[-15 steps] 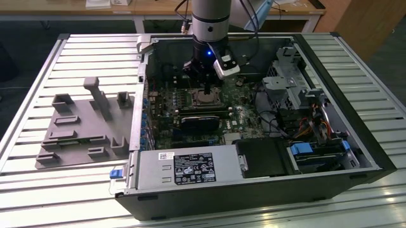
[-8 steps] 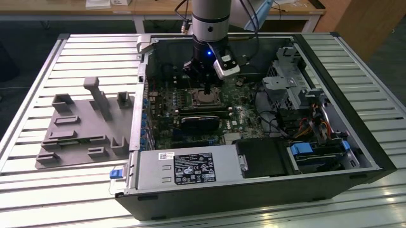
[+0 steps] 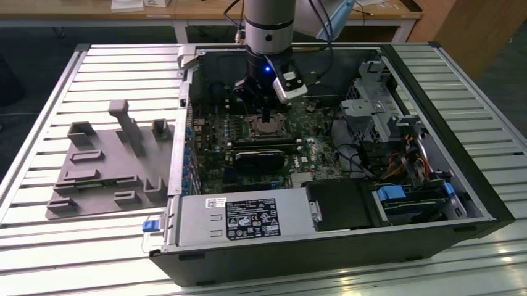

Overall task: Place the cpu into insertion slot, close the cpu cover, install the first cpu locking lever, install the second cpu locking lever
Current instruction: 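Install the first cpu locking lever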

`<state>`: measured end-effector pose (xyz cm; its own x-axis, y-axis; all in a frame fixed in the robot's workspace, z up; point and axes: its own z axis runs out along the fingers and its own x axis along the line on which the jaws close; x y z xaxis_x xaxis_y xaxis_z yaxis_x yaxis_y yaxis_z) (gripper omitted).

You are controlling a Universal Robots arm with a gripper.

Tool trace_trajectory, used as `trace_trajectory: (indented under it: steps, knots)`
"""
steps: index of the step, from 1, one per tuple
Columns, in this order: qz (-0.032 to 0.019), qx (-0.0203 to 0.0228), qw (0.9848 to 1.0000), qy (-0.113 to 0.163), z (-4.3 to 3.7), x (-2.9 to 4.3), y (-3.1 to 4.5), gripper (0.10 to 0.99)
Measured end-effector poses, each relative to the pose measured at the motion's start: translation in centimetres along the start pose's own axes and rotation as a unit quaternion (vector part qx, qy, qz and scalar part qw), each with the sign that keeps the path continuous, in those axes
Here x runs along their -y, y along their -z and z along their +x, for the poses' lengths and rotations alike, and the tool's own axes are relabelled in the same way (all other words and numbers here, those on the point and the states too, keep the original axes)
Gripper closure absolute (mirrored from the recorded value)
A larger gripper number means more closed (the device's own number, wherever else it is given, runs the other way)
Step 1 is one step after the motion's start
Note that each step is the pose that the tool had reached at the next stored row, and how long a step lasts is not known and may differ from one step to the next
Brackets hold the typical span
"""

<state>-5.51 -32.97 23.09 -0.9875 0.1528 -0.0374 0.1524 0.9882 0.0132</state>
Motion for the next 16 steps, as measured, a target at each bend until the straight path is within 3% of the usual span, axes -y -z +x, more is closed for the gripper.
trace_trajectory:
  steps: [9, 16]
  knots:
    - [-0.0007, 0.0022, 1.0, 0.0, 2.33, 0.36, 0.09, 0.984]
    - [-0.0017, 0.0089, 1.0, 0.0, 4.57, 0.7, 0.18, 0.984]
